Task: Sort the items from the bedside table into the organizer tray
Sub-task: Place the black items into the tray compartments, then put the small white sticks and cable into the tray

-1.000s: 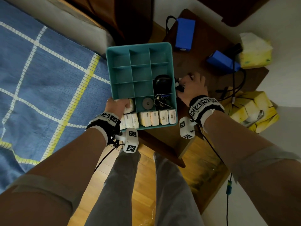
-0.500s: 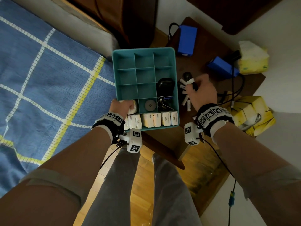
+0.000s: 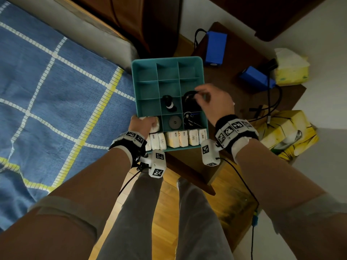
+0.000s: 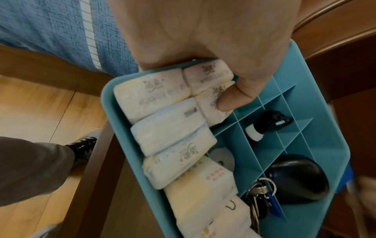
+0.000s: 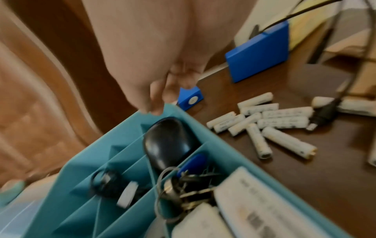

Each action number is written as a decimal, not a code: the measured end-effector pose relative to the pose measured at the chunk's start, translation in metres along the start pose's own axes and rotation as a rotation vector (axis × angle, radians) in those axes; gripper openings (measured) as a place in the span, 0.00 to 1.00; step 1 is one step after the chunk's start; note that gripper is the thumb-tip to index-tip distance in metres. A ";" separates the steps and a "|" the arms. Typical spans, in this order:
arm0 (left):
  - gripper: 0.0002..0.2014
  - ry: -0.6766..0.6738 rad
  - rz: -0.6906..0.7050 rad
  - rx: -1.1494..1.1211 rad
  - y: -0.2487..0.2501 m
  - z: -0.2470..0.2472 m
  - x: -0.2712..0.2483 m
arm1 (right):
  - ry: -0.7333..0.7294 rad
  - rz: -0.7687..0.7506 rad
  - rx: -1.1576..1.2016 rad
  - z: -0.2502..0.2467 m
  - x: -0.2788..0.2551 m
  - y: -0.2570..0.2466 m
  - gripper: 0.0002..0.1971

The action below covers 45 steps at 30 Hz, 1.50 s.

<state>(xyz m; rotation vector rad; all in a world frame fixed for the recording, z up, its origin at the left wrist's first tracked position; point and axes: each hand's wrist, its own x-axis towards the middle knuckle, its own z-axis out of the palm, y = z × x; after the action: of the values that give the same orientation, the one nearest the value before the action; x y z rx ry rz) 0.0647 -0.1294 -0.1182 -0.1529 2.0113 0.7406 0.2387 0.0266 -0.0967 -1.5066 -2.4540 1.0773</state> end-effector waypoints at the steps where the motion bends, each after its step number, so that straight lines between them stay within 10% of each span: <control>1: 0.27 0.000 -0.001 -0.001 0.000 -0.001 -0.001 | 0.083 0.058 -0.051 -0.005 -0.002 0.009 0.12; 12: 0.23 0.017 -0.005 0.013 -0.002 0.001 0.004 | -0.368 0.420 -0.360 0.003 -0.006 0.082 0.62; 20: 0.30 0.008 0.001 -0.018 0.000 0.002 0.003 | -0.230 0.469 -0.238 0.016 0.008 0.079 0.38; 26: 0.15 0.038 0.014 -0.009 -0.003 0.004 0.009 | -0.128 0.484 -0.207 0.021 0.011 0.082 0.23; 45: 0.21 0.028 0.013 -0.009 -0.005 0.003 0.005 | 0.073 0.544 -0.008 0.009 0.010 0.083 0.22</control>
<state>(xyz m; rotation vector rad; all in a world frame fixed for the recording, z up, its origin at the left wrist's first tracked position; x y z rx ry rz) 0.0661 -0.1304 -0.1253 -0.1559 2.0376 0.7599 0.2929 0.0522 -0.1557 -2.2437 -2.0456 1.0459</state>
